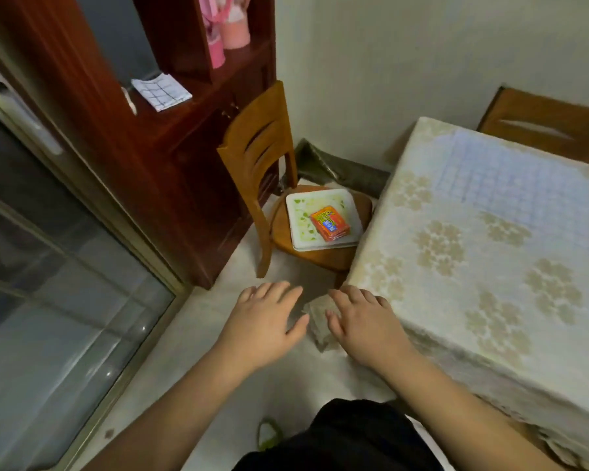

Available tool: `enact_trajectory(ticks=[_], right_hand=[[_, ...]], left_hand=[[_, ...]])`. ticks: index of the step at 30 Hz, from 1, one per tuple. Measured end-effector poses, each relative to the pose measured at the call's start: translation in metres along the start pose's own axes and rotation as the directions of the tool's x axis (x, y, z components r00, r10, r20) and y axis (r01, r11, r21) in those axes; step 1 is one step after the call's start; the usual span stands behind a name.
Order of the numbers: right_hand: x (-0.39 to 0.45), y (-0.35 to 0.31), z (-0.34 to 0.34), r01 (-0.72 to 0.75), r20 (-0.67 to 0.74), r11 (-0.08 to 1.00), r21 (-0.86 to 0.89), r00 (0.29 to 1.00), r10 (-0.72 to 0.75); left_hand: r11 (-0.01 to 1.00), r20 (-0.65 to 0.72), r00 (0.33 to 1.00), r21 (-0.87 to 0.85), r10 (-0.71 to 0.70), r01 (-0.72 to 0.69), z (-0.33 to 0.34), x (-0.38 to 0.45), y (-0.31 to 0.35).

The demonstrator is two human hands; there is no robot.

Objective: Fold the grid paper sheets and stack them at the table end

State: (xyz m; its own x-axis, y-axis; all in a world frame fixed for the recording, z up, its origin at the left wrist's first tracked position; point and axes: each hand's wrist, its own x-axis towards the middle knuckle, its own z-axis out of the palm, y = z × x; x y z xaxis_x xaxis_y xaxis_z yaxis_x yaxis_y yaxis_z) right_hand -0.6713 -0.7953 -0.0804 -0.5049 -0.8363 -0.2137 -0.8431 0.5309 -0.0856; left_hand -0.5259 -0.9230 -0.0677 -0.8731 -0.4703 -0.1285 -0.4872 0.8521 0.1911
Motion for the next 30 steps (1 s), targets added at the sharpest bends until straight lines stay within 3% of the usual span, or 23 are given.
enact_trajectory(ticks=[14,25,30], right_hand=[[0.065,0.106,-0.016,-0.342,-0.044,0.934,0.103,0.936,0.348],[0.116,0.192,-0.046,-0.532,-0.086,0.832,0.156,0.832,0.548],[0.138,0.205,-0.046,-0.606,-0.079,0.776,0.176,0.776,0.625]], left_hand=[[0.924,0.193,0.914,0.070,0.357,-0.376,-0.004,0.184,0.059],[0.844,0.185,0.831,0.019,0.524,-0.536,-0.018,0.311,0.110],[0.774,0.229,0.753,-0.001,0.617,-0.633,-0.010,0.365,0.120]])
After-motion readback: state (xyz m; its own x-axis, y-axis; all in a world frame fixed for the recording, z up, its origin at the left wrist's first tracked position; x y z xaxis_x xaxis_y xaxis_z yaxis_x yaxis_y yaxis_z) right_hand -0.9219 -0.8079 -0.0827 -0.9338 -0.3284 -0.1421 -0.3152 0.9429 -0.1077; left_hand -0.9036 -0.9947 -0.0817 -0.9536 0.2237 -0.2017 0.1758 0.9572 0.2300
